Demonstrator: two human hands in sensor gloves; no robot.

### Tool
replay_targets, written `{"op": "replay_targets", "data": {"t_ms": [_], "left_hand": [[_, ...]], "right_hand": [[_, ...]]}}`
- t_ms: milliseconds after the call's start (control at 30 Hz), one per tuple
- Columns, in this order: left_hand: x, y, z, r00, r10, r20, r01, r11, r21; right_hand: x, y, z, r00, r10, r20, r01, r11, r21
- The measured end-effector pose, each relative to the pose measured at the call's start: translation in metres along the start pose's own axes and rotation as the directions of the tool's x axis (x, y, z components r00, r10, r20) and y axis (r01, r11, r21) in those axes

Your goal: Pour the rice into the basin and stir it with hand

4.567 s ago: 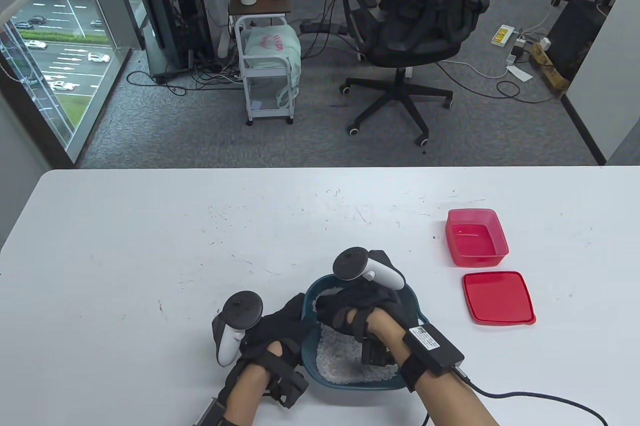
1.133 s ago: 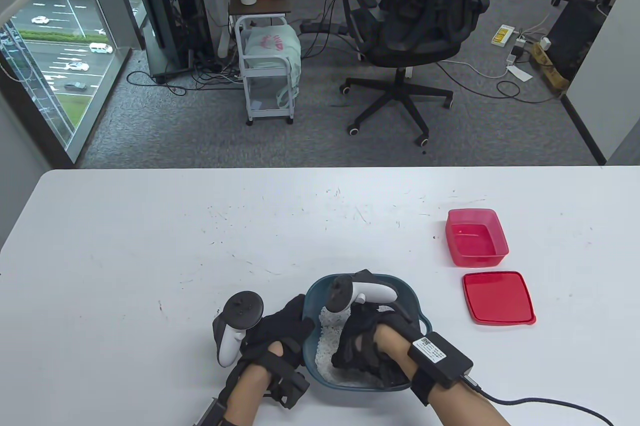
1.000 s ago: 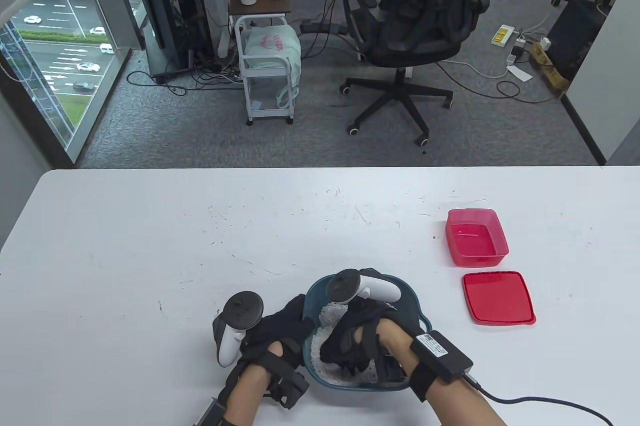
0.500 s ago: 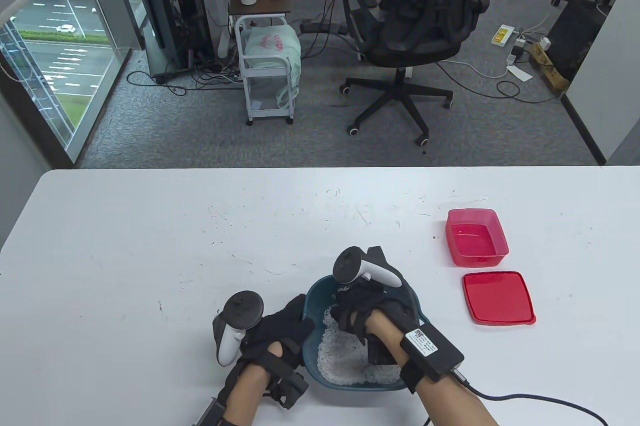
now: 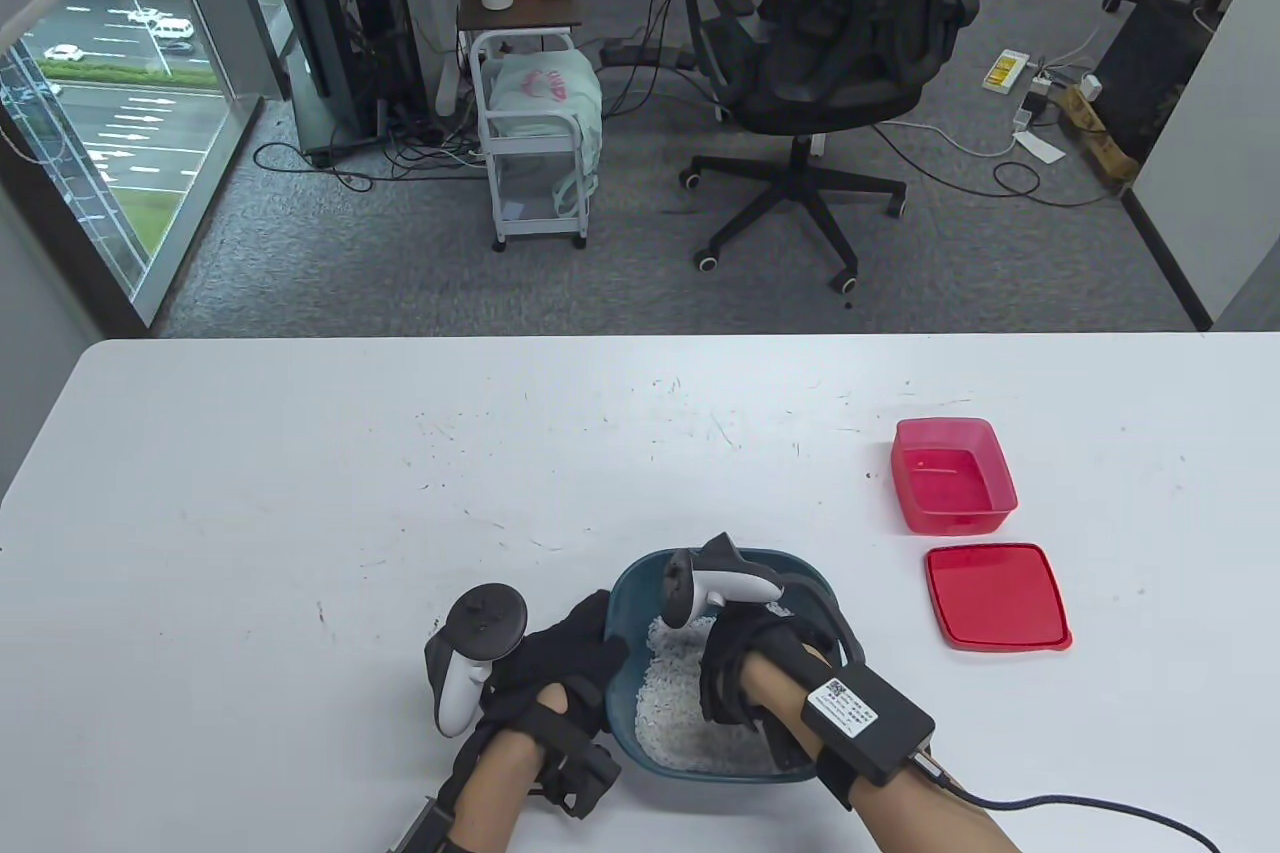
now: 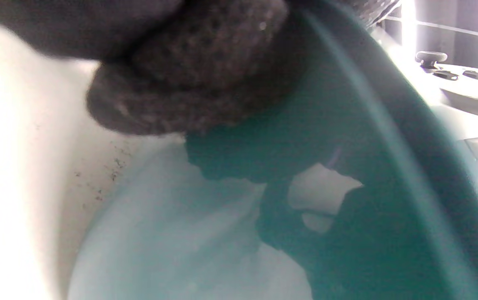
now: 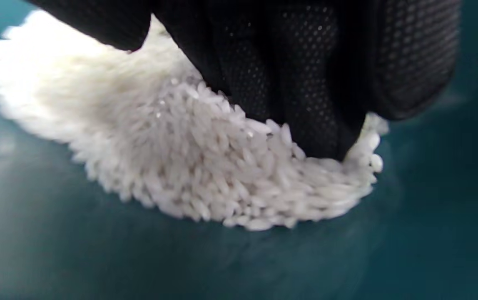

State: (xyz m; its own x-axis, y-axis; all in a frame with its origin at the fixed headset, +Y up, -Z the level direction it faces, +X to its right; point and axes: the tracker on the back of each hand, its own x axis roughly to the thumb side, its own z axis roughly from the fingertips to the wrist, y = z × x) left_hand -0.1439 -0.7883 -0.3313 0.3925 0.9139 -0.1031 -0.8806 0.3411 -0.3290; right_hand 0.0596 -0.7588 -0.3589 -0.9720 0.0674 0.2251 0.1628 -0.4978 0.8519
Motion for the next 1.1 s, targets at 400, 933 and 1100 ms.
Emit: {"op": "replay_targets", "data": {"t_ms": [400,933,1100], "left_hand": [[0.001,0.000,0.000,1.000,-0.012,0.014,0.013,1.000,-0.009],[0.001,-0.001,0.000,1.000,-0.016,0.013,0.016,1.000,-0.008],[0.001,-0.001,0.000,1.000,-0.015,0.005,0.015,1.000,0.002]], "right_hand": [[0.009,-0.013,-0.004,0.784,-0.396,0.477,0.358,0.918,0.174],[-0.013,-0.029,0.006,0.994,-0.067,-0.085,0.042,0.964,-0.261],[-0.005,-0.014,0.009,0.981,0.082,-0.178,-0.116,0.976,-0.186]]}}
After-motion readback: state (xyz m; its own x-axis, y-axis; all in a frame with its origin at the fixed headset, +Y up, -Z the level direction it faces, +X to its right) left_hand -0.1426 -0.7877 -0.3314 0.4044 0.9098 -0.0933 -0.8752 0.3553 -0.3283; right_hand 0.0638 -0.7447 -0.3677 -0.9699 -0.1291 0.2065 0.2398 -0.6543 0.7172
